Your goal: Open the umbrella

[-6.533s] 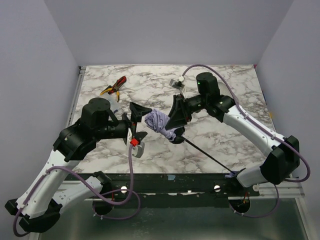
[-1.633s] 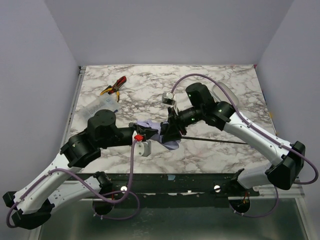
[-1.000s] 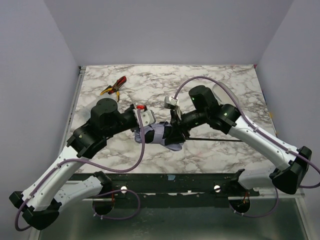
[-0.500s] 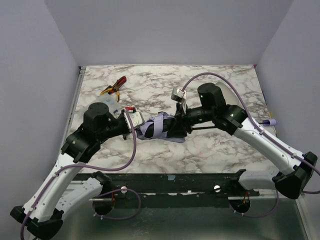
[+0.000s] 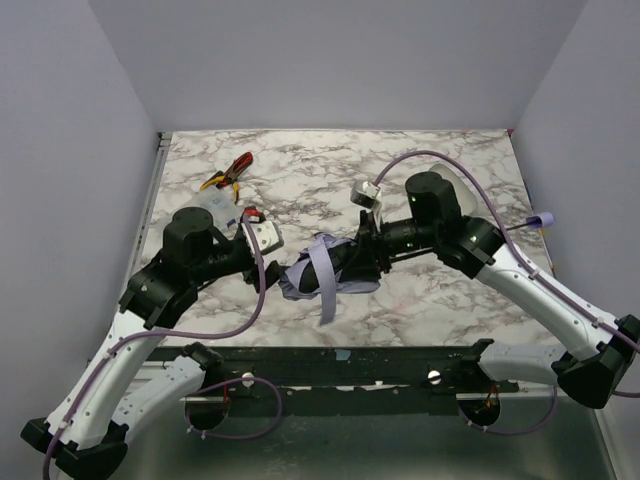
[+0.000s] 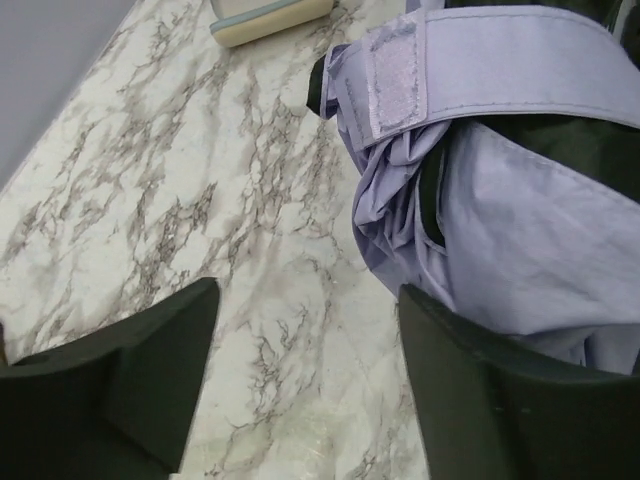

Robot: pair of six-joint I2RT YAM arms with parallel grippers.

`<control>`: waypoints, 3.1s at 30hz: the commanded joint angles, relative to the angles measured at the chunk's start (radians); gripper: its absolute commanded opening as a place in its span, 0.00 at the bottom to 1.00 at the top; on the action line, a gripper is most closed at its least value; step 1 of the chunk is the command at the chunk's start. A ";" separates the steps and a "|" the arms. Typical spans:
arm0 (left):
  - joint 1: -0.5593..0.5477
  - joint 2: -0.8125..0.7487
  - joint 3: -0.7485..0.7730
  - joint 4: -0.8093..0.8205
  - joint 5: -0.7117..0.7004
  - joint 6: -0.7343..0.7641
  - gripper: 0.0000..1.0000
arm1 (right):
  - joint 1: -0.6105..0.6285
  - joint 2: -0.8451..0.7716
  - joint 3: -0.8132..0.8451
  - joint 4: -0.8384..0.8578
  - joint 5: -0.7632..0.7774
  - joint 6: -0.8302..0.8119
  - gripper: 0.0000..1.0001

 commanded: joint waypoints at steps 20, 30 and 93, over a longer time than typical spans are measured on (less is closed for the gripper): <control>0.149 -0.062 0.029 -0.163 0.264 0.069 0.92 | -0.409 0.120 -0.190 0.289 -0.087 0.455 0.00; -0.230 0.038 0.076 -0.104 -0.132 0.436 0.92 | -0.314 0.146 -0.204 0.336 -0.272 0.501 0.00; -0.117 0.362 0.034 0.040 -0.144 -0.034 0.00 | -0.196 0.323 0.642 0.377 0.076 0.151 0.96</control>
